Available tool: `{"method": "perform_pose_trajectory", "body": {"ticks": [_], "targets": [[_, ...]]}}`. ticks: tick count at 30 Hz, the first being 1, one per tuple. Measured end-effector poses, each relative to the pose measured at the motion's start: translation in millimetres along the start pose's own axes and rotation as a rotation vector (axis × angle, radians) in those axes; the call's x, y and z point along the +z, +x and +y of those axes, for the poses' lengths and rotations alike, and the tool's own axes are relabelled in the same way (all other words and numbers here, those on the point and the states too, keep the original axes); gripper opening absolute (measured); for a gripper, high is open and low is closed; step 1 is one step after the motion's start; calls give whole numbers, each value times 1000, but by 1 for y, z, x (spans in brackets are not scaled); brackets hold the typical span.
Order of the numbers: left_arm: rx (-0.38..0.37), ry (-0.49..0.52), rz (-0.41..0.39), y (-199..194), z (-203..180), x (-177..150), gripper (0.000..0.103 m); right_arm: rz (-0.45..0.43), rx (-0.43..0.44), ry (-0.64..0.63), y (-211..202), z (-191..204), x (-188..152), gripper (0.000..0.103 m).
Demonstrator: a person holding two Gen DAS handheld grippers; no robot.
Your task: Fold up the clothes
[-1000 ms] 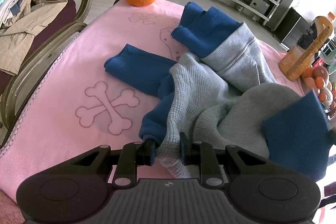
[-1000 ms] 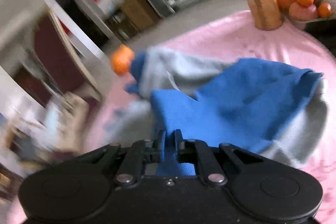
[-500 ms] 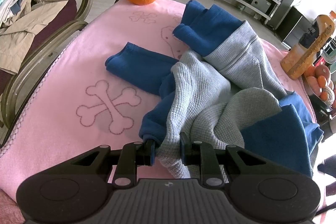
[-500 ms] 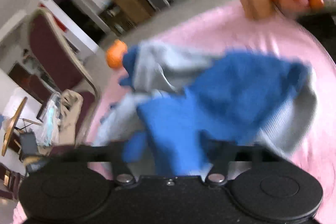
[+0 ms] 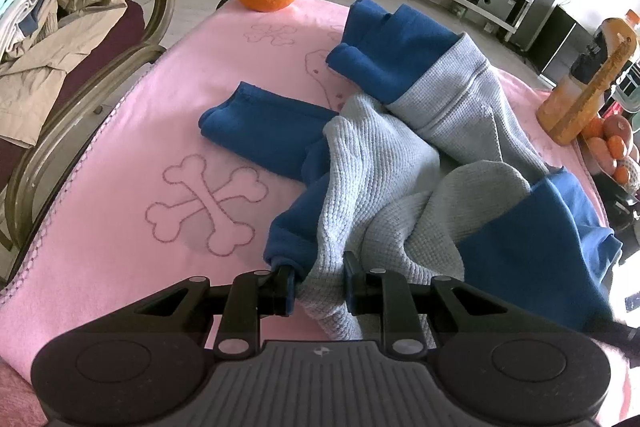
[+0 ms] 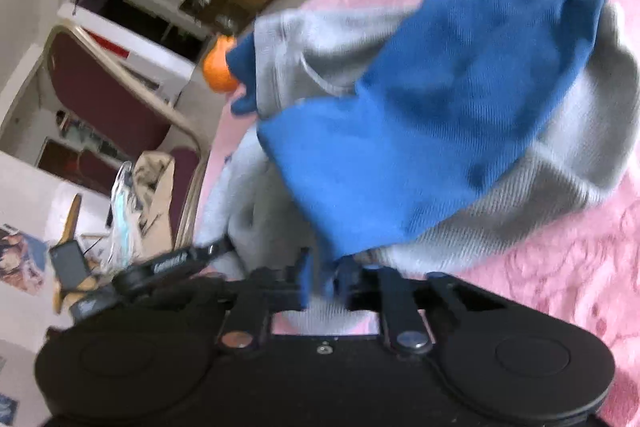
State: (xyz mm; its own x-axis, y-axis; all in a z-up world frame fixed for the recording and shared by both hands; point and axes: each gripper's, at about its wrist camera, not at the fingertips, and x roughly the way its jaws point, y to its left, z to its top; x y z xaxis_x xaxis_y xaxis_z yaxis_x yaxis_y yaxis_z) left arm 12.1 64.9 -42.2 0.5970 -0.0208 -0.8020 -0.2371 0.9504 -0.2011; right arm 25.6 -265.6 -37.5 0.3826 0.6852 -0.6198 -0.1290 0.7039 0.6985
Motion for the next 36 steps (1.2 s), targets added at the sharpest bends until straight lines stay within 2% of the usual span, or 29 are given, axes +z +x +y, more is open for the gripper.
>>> {"method": "perform_pose_trajectory", "body": {"ticks": [4,6,9,12,13,14,15,16,17,19,21,24,26,28,30,33,36], "targets": [[-1,-2,1,0,1,0,22,-145,2,-65,-17,12,2,2],[1,-1,2,1,1,0,22,-260,-4,-59,-34,14,11,2],[1,-2,4,2,1,0,22,-535,-19,24,-83,6,38,2],[9,9,3,3,-1,0,22,-908,-117,165,-146,-19,53,2],[14,16,3,3,-2,0,22,-985,-173,209,-160,-32,54,2],[18,22,3,4,-3,0,22,-1009,-222,259,-168,-46,56,2],[20,26,2,4,-4,-1,23,-1032,-272,309,-175,-61,58,6],[21,29,3,5,-5,-1,25,-1016,-302,366,-177,-75,58,10],[21,31,5,5,-6,-1,26,-961,-312,430,-172,-89,58,13],[23,35,8,5,-7,-2,28,-792,-319,502,-156,-108,61,29],[29,44,8,5,-8,-3,29,-619,-346,497,-134,-113,64,36],[26,45,8,3,-7,-4,30,-372,-389,447,-92,-109,61,36],[19,32,13,3,-4,-3,31,-252,-376,457,-67,-108,56,36],[12,19,21,4,-3,-3,31,-203,-386,486,-50,-109,48,36],[6,8,28,4,-1,-4,31,-190,-418,496,-42,-111,45,35],[-7,-11,36,5,2,-4,31,-207,-417,513,-35,-120,43,30],[-18,-36,44,8,5,-4,30,-243,-388,533,-28,-126,43,30]]}}
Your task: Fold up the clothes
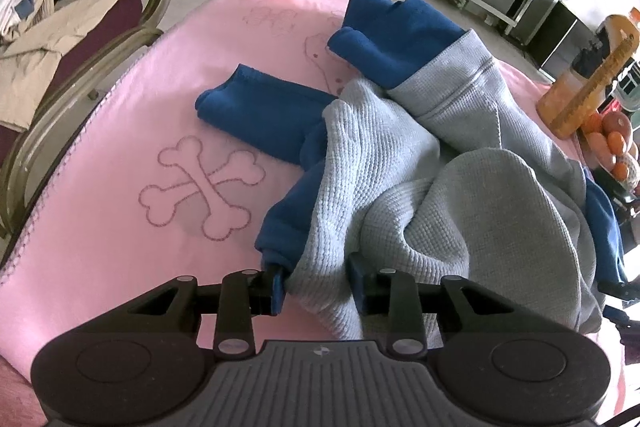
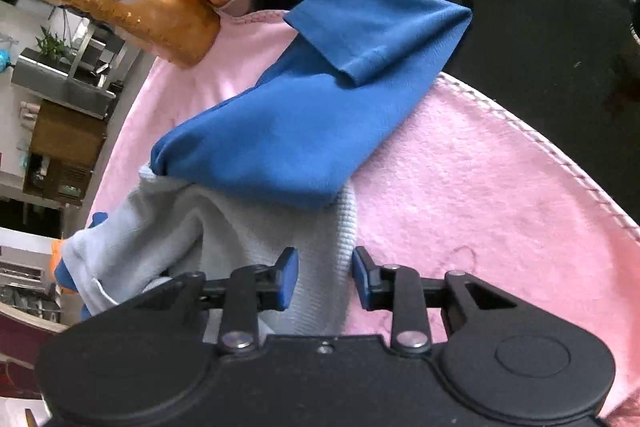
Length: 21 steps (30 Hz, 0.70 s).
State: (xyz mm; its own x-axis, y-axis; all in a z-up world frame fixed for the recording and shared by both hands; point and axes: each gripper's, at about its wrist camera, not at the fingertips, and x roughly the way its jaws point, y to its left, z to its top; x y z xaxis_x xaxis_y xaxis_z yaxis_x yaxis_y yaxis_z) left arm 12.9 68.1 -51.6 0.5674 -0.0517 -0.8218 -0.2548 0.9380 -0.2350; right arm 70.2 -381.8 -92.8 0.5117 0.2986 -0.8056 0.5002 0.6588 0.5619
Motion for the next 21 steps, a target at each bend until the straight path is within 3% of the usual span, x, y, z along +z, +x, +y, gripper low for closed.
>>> {"method": "perform_pose_trajectory", "body": {"ticks": [8,9,12,15,18,21], "targets": [[-52,-99,90,14,8,-13,35,-52,66,55,6,-5,14,31],[-50,-92,72,14,6,-13,33,-59,69,50,8,-4,15,31],[-79,-110,22,11,5,-10,9,-85,67,21,10,-1,18,31],[-137,-146,-86,-11,10,1,7,-124,44,-35,13,7,19,31],[-198,-171,-206,-44,21,16,6,-163,0,-79,12,17,15,10],[-213,-243,-302,-71,45,29,6,-173,111,-8,-16,18,4,9]]}}
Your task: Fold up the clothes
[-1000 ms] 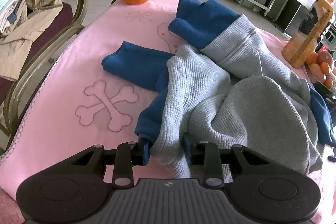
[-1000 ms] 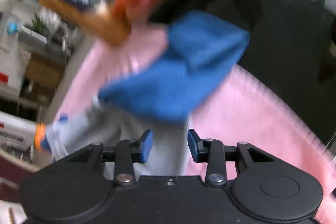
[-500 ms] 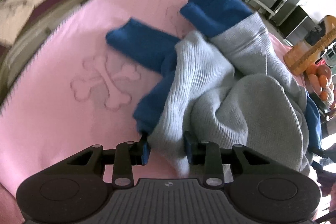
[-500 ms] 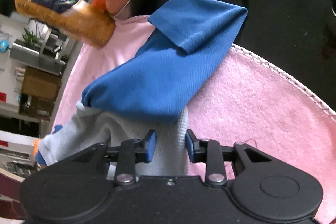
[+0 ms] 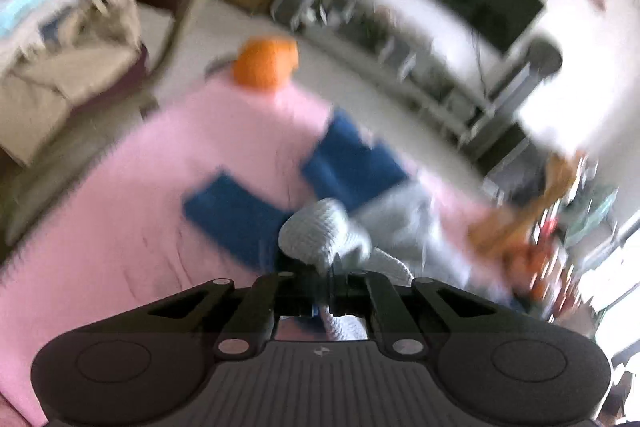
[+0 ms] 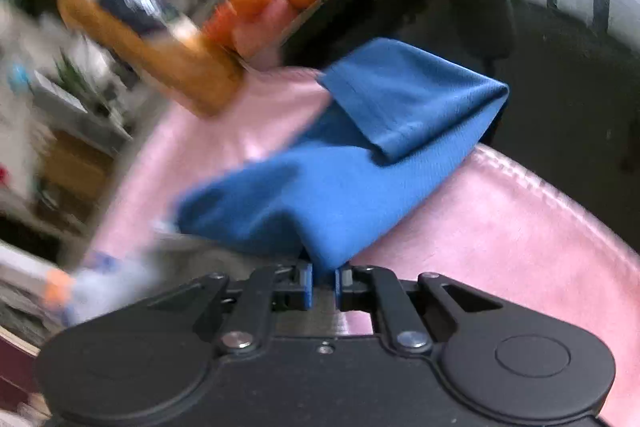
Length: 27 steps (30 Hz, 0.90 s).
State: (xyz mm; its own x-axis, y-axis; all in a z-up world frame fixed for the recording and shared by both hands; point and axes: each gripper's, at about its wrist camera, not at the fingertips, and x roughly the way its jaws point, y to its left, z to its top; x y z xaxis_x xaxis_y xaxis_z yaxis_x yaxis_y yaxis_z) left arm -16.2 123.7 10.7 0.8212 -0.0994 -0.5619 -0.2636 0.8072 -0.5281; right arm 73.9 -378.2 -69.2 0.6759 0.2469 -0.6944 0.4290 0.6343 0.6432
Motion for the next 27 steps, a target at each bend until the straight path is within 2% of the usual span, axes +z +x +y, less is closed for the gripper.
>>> {"method": "perform_pose_trajectory", "body": {"ticks": [2,4,6,9,10,11,13,16,22,24,26,27], "targets": [[38,-61,-27,-5,15,10,5,12,98,65,-26,0,-6,9],[83,-109,-34,-6,29,17,5,75,153,76,-38,-3,-18,9],[146,-107,19,6,34,10,5,170,140,62,-28,-9,-35,10],[228,-25,81,18,28,-7,7,298,90,25,-3,-12,-53,19],[249,6,96,21,25,-13,15,315,81,9,1,-12,-55,23],[262,32,107,22,23,-18,20,316,80,-8,1,-12,-56,27],[285,75,130,26,23,-27,32,317,79,-36,1,-13,-57,42],[293,78,176,31,31,-36,34,315,81,-43,0,-18,-60,45],[245,-50,212,41,63,-32,35,300,119,19,1,-29,-66,45],[206,-112,235,48,70,-31,30,284,135,61,4,-32,-67,45],[176,-169,245,53,75,-31,20,267,143,90,8,-33,-68,39],[163,-190,243,53,76,-30,5,257,129,78,10,-31,-69,23]]}}
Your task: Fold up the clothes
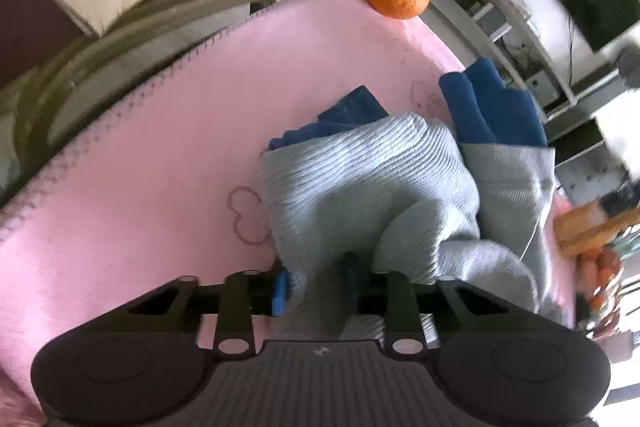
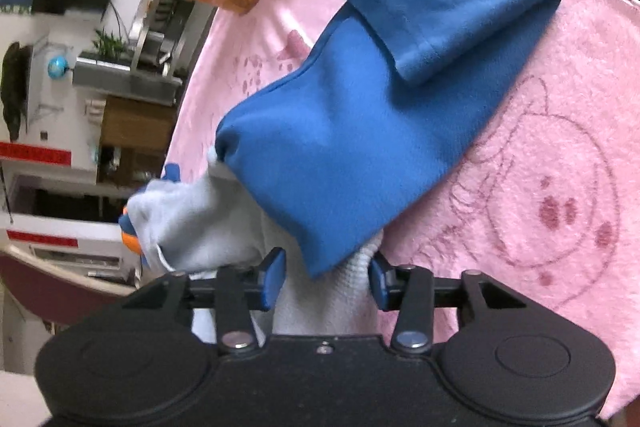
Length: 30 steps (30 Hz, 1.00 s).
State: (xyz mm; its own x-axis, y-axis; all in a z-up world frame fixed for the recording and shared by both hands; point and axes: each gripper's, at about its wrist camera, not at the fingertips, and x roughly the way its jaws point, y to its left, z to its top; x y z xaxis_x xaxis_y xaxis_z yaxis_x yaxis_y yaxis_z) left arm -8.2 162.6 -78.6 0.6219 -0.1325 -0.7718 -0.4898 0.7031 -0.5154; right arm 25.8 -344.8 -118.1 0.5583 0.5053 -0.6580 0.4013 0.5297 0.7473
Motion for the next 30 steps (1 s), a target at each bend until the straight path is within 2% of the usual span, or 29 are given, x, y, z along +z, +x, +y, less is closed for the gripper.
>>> {"method": "perform_pose_trajectory", "body": {"ticks": [1,4,8,11,14,17,19,21,23,26,28,30], "targets": [[-17,-14,-3,-3,-1,0,4,-8,-25,-20,1,2,-1,10],[-67,18,-36,-23,-16,4,3,-18,-45,-72,-1,12,-6,9],[-104,148,-98,-63,-77,27,2,4,50,7,-9,39,1,9],[-178,228,-187,-124,-142,53,1,-103,146,-14,-42,101,18,8],[-305,254,-334,-209,-183,71,1,-269,264,-73,-113,164,37,8],[-492,216,-469,-296,-180,76,2,-464,437,-174,-222,209,41,8],[-617,149,-463,-332,-166,77,4,-583,534,-209,-284,215,30,8],[-714,97,-434,-362,-156,76,3,-634,582,-222,-325,215,21,8],[-740,126,-427,-385,-157,68,3,-652,601,-229,-355,216,9,8],[-786,202,-481,-419,-154,50,3,-738,711,-279,-396,214,-20,8],[-786,246,-515,-434,-155,45,4,-789,713,-331,-415,217,-35,8],[-751,274,-522,-435,-160,47,4,-784,690,-356,-421,219,-36,8]]}}
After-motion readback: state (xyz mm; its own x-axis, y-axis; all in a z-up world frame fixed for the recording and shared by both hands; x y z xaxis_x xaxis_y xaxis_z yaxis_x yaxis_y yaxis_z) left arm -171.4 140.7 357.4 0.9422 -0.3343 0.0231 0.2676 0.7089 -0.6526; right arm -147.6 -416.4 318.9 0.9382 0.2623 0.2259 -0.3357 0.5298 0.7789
